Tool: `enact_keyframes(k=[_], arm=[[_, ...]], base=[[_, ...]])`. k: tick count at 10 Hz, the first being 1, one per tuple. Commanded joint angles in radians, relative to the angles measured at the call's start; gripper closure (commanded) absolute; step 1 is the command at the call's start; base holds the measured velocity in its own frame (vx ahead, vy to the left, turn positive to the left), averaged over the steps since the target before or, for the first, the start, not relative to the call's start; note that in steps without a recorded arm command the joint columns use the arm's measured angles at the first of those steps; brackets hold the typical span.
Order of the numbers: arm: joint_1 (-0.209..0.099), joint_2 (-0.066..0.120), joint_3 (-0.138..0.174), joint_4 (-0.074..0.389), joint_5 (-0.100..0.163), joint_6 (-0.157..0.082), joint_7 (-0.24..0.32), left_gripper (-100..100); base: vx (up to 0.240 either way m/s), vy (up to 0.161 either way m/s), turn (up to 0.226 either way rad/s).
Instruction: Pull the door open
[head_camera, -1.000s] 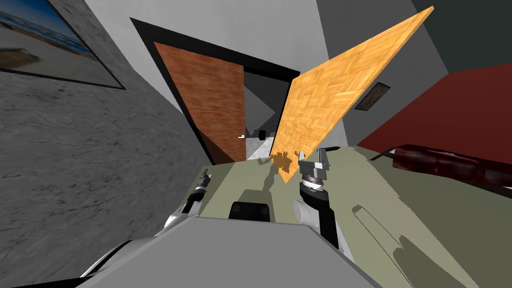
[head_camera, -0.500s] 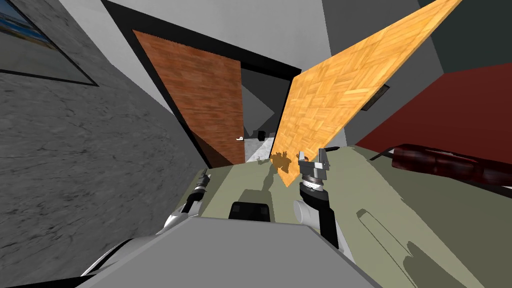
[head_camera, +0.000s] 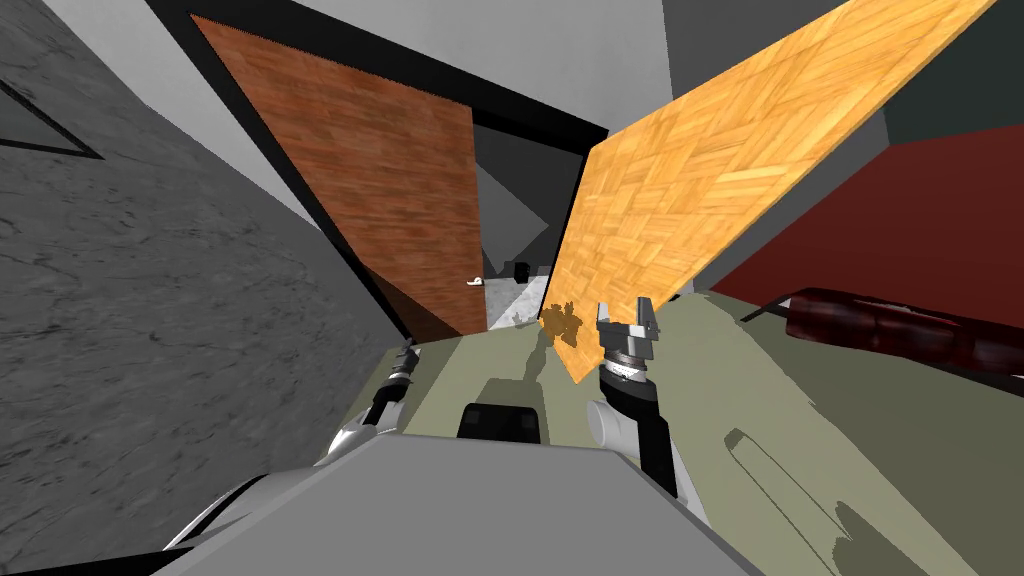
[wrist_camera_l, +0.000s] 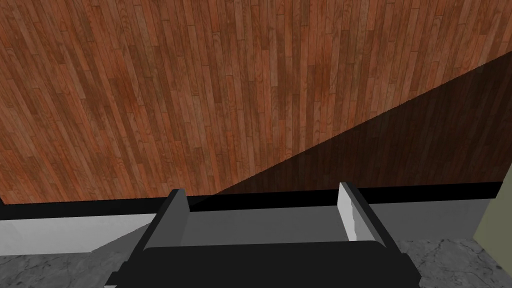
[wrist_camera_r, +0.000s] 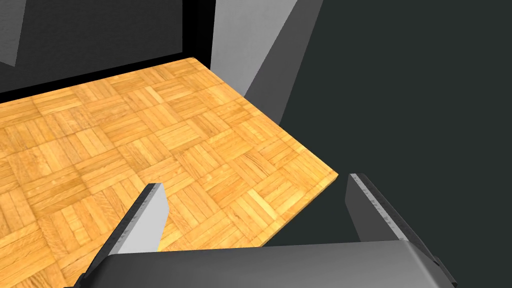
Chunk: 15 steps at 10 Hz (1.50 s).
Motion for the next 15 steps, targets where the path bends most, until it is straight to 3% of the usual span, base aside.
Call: enact_keyframes(k=[1,15], arm=[[-0.004,0.001,0.004,0.008,0.001,-0.001,0.0,-100],[-0.02,0.003,0.022,0.035,0.003,-0.005,0.0,-100]], base=[[0.211,0.003,-0.026],[0.214,-0.022,-0.013]])
